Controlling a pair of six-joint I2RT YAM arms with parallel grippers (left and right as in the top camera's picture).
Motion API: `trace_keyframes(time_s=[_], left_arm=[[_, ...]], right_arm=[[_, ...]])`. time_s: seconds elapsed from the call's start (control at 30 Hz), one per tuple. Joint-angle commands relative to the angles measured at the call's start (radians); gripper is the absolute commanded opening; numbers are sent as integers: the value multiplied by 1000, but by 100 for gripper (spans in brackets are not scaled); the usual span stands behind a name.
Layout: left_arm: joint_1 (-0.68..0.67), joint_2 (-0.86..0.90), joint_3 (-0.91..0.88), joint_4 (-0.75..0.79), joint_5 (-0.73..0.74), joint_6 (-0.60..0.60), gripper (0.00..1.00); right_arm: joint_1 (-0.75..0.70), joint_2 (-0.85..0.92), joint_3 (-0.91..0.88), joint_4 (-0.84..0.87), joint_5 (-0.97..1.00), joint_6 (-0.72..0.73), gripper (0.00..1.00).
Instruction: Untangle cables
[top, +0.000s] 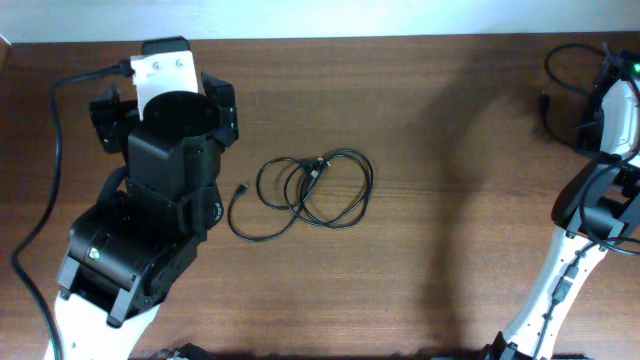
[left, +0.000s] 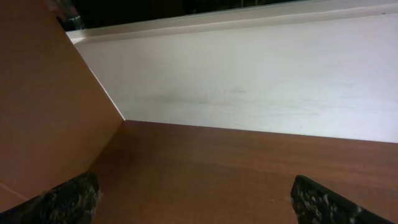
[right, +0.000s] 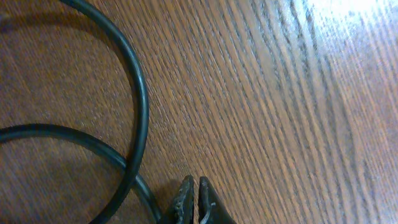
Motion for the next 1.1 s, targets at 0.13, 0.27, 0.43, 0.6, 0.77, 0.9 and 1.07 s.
trace_keyframes(time_s=[0.13,0.27,0.43,0.6,0.77,0.9,1.07], left_arm=[[4,-2,-2,2,-14,13,99],[4,-2,-2,2,-14,13,99],[4,-2,-2,2,-14,13,99],[4,-2,-2,3,-14,13,99],[4,-2,-2,3,-14,12,99],[4,-2,-2,3,-7,12,99],[5,-2,-2,18,-8,13,99]], right_arm=[[6,27,-28,30,-20,17,4],[6,27,-83,104,-19,16,4],[8,27,-118,242,-12,-31,4],[8,27,-118,383,16,-113,4],[8,27,-118,463,33,-127,4],[7,27,-118,476,31,-164,4],[8,11,-108,334,30,-245,4]])
